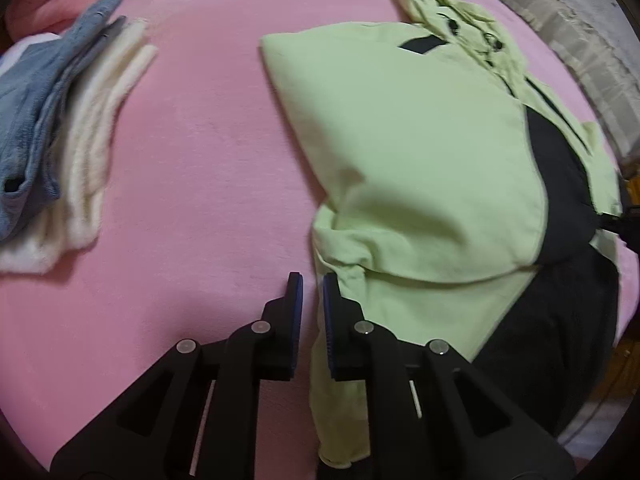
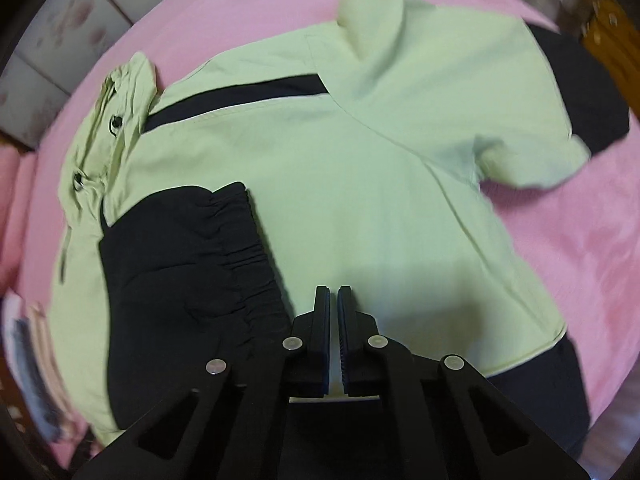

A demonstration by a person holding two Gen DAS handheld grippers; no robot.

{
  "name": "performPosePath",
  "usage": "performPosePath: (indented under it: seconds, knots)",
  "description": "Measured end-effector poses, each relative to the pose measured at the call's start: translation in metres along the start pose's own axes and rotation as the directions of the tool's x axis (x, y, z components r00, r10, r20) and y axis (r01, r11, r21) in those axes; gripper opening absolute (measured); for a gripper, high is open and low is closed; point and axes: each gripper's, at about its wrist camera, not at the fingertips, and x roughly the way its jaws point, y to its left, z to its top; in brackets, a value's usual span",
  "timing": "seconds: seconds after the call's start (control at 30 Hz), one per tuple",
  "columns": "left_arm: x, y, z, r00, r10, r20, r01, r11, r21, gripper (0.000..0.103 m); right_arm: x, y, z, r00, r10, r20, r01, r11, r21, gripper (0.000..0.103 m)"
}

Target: Fold large clothes

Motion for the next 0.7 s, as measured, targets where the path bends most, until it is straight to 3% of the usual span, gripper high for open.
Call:
performPosePath:
  seconds: [0.07, 0.13, 0.23, 0.3, 0.33, 0.43, 0.5, 0.57, 0.6, 0.63, 0.7]
  knots:
    - [-0.003, 0.002, -0.002, 1.000, -0.008, -0.010, 0.008, 1.000, 0.007, 0.020, 0.001, 0.001, 0.000, 0.998, 0.062, -0.024, -0.062, 0.998, 0.002, 0.005]
    - [-0.006, 0.006, 0.000, 1.000, 0.008, -0.017, -0.008, 1.000, 0.009, 0.053, 0.005, 0.001, -0.002, 0.997, 0.076, -0.034, -0.076, 0.997, 0.022, 0.005]
    - [-0.018, 0.020, 0.003, 0.999, -0.048, -0.007, 0.048, 0.998, -0.030, 0.060, 0.007, 0.000, -0.003, 0.995, 0.087, -0.044, -0.085, 0.995, 0.053, 0.006]
    - [-0.025, 0.024, 0.004, 0.996, -0.088, 0.025, 0.089, 0.995, -0.052, 0.074, 0.005, -0.004, -0.003, 0.994, 0.099, -0.036, -0.096, 0.992, 0.084, 0.007]
    - [-0.029, 0.025, 0.005, 0.993, -0.106, 0.043, 0.108, 0.992, -0.058, 0.075, 0.002, -0.004, -0.004, 0.995, 0.095, -0.021, -0.093, 0.992, 0.087, 0.009]
    - [-0.034, 0.022, 0.010, 0.985, -0.160, 0.070, 0.164, 0.985, -0.061, 0.075, -0.013, 0.005, -0.004, 0.997, 0.062, 0.039, -0.064, 0.997, 0.047, 0.010]
    - [-0.035, 0.017, 0.017, 0.969, -0.233, 0.084, 0.238, 0.970, -0.049, 0.075, -0.026, 0.019, -0.004, 0.994, 0.068, 0.084, -0.067, 0.998, -0.010, 0.010]
    - [-0.030, 0.005, 0.027, 0.953, -0.290, 0.086, 0.293, 0.956, -0.025, 0.066, -0.034, 0.037, -0.004, 0.988, 0.097, 0.117, -0.088, 0.993, -0.080, 0.010]
    - [-0.027, 0.000, 0.033, 0.945, -0.312, 0.093, 0.315, 0.949, -0.015, 0.052, -0.036, 0.052, -0.005, 0.982, 0.144, 0.123, -0.129, 0.984, -0.127, 0.010]
    - [-0.021, -0.007, 0.039, 0.941, -0.325, 0.093, 0.327, 0.945, -0.009, 0.041, -0.034, 0.064, -0.007, 0.975, 0.195, 0.105, -0.177, 0.972, -0.153, 0.010]
    - [-0.008, -0.020, 0.048, 0.934, -0.349, 0.076, 0.350, 0.937, 0.000, 0.030, -0.022, 0.092, -0.013, 0.941, 0.339, 0.002, -0.334, 0.927, -0.173, 0.010]
